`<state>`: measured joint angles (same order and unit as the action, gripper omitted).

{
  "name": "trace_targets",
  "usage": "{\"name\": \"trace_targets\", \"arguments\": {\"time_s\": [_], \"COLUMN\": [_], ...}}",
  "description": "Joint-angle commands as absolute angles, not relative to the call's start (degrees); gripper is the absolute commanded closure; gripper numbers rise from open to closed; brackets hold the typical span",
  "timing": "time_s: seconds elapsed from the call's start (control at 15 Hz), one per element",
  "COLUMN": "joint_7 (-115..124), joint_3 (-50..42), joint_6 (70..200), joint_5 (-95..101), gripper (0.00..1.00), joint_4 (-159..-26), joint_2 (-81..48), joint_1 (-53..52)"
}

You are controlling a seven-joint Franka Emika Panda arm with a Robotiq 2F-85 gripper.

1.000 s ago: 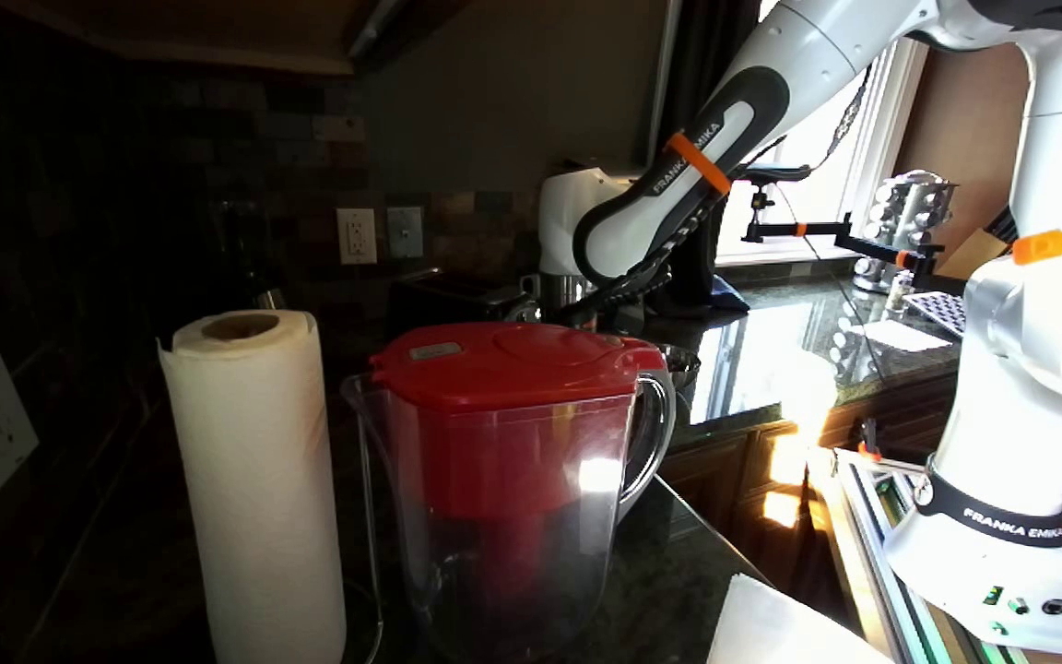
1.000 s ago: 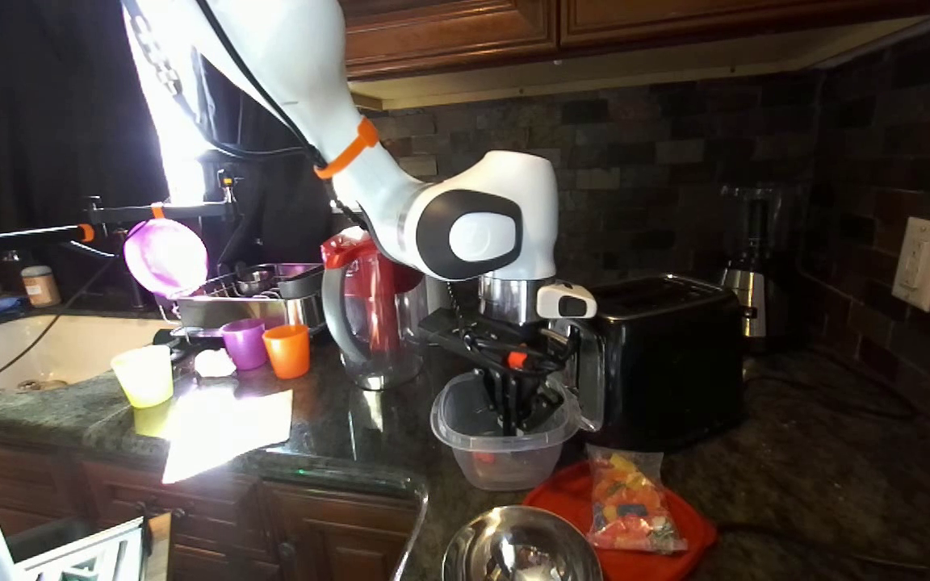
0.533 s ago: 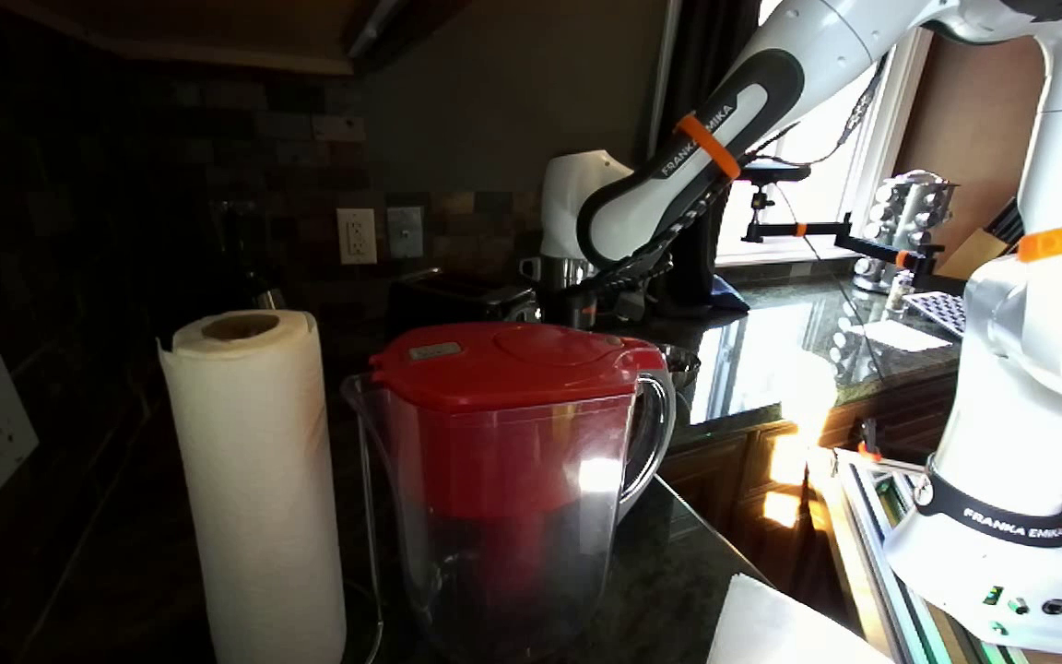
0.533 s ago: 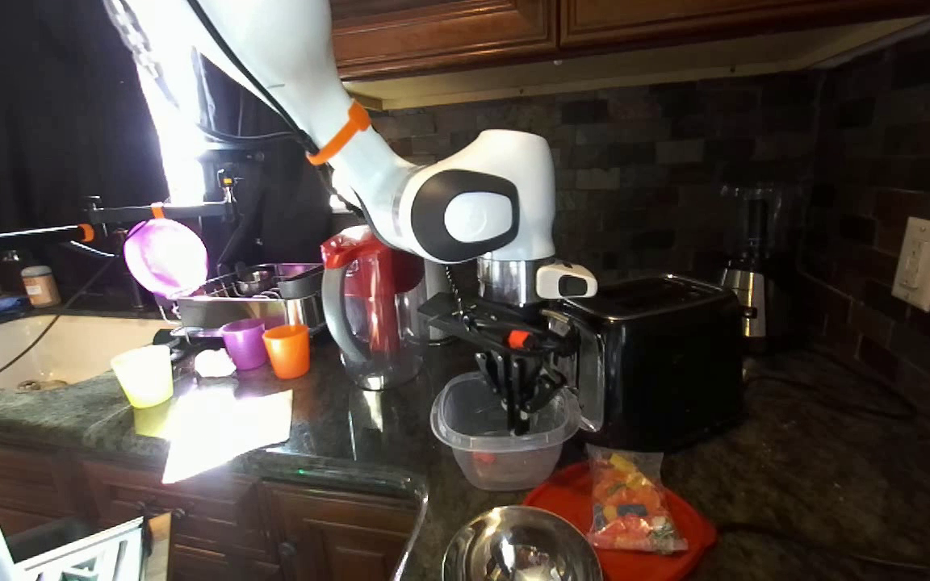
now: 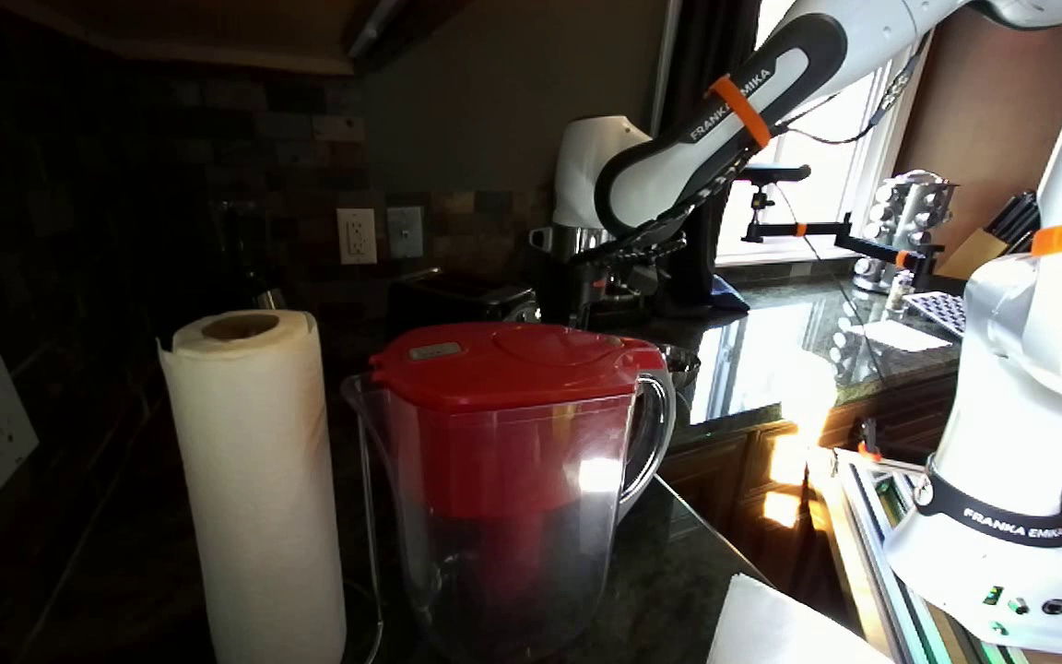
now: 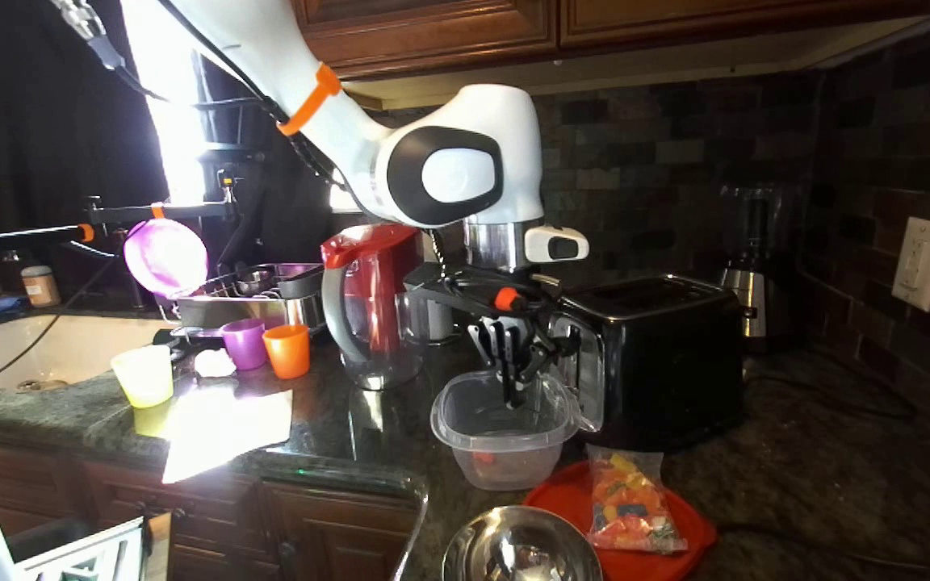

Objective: Move the items from the transparent bowl to the silver bowl

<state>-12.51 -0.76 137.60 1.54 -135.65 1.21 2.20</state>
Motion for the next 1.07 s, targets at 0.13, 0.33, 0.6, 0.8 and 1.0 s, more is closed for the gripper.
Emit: {"name": "trace_targets", "arguments": {"time_s": [0.13, 0.33, 0.6, 0.8, 1.0], "joint_7": [-11.81, -11.36, -10.44, -10.21, -10.35], "joint_3": [-2.05, -3.20, -4.80, -6.05, -7.33], "joint_6": [131.68, 129.62, 127.64, 125.39, 123.96], "joint_5": [2.64, 2.25, 2.76, 3.32, 4.02], "gripper": [0.92, 0.92, 0.91, 0.89, 0.86], "joint_4": [-139.45, -140.02, -140.75, -141.46, -142.88], "joint_2": [8.57, 11.11, 14.08, 15.84, 17.89], "joint_1": [2.63, 3.39, 4.79, 6.14, 7.53]}}
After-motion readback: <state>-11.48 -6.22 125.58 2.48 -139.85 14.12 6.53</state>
